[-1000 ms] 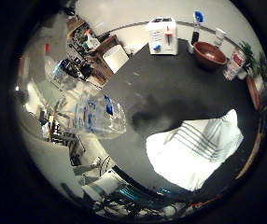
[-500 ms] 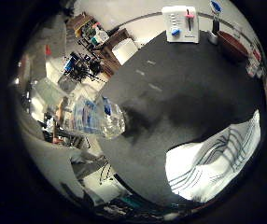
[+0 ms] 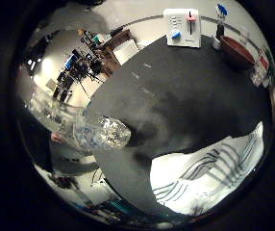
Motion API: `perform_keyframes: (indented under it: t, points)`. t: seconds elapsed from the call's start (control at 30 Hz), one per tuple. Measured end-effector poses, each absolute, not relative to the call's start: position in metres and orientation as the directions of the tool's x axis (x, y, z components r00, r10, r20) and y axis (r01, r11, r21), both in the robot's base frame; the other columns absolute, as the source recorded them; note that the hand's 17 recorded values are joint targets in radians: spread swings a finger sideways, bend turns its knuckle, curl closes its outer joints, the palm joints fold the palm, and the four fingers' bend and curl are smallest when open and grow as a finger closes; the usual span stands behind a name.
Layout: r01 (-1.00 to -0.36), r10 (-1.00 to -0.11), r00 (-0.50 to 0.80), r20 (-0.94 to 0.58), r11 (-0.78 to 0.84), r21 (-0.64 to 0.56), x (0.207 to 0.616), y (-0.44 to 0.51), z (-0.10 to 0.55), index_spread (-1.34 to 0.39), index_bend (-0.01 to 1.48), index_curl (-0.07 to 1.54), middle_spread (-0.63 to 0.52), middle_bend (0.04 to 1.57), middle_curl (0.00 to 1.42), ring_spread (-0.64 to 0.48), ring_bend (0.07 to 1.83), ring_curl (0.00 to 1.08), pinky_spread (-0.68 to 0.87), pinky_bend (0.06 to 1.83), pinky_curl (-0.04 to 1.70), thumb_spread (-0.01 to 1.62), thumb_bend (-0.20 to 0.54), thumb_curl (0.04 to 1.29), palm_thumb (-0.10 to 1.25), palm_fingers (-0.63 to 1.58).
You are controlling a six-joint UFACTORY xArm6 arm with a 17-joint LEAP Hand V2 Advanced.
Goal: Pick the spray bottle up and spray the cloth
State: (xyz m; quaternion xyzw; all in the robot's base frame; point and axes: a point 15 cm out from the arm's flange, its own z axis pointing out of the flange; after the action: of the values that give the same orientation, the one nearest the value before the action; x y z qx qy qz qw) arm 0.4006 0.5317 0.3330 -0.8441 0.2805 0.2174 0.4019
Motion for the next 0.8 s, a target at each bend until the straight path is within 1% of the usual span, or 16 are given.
perform_keyframes:
  t: [0.13, 0.33, 0.5, 0.6, 0.8]
  points:
    - [-0.623, -0.303, 0.772, -0.559, -0.535, -0.571, 0.397, 0.531, 0.344, -0.32, 0.38, 0.42, 0.02, 0.32, 0.34, 0.26, 0.52, 0.22, 0.57, 0.93, 0.29, 1.02, -0.03, 0.43, 0.37, 0.05]
    - [-0.594, -0.299, 0.798, -0.523, -0.532, -0.603, 0.395, 0.525, 0.37, -0.3, 0.3, 0.38, 0.05, 0.22, 0.32, 0.29, 0.4, 0.2, 0.61, 0.83, 0.23, 1.01, -0.029, 0.39, 0.37, 0.11]
    - [-0.572, -0.363, 0.82, -0.442, -0.558, -0.601, 0.406, 0.501, 0.386, -0.31, 0.25, 0.37, 0.06, 0.18, 0.31, 0.29, 0.34, 0.2, 0.63, 0.79, 0.21, 1.0, -0.029, 0.39, 0.37, 0.16]
    - [-0.57, -0.402, 0.821, -0.405, -0.54, -0.619, 0.417, 0.479, 0.41, -0.31, 0.24, 0.37, 0.06, 0.17, 0.3, 0.29, 0.32, 0.2, 0.63, 0.78, 0.21, 1.0, -0.029, 0.39, 0.37, 0.17]
    - [-0.603, -0.449, 0.797, -0.405, -0.536, -0.591, 0.41, 0.442, 0.4, -0.31, 0.22, 0.37, 0.07, 0.17, 0.28, 0.29, 0.28, 0.21, 0.63, 0.77, 0.2, 1.0, -0.029, 0.38, 0.38, 0.19]
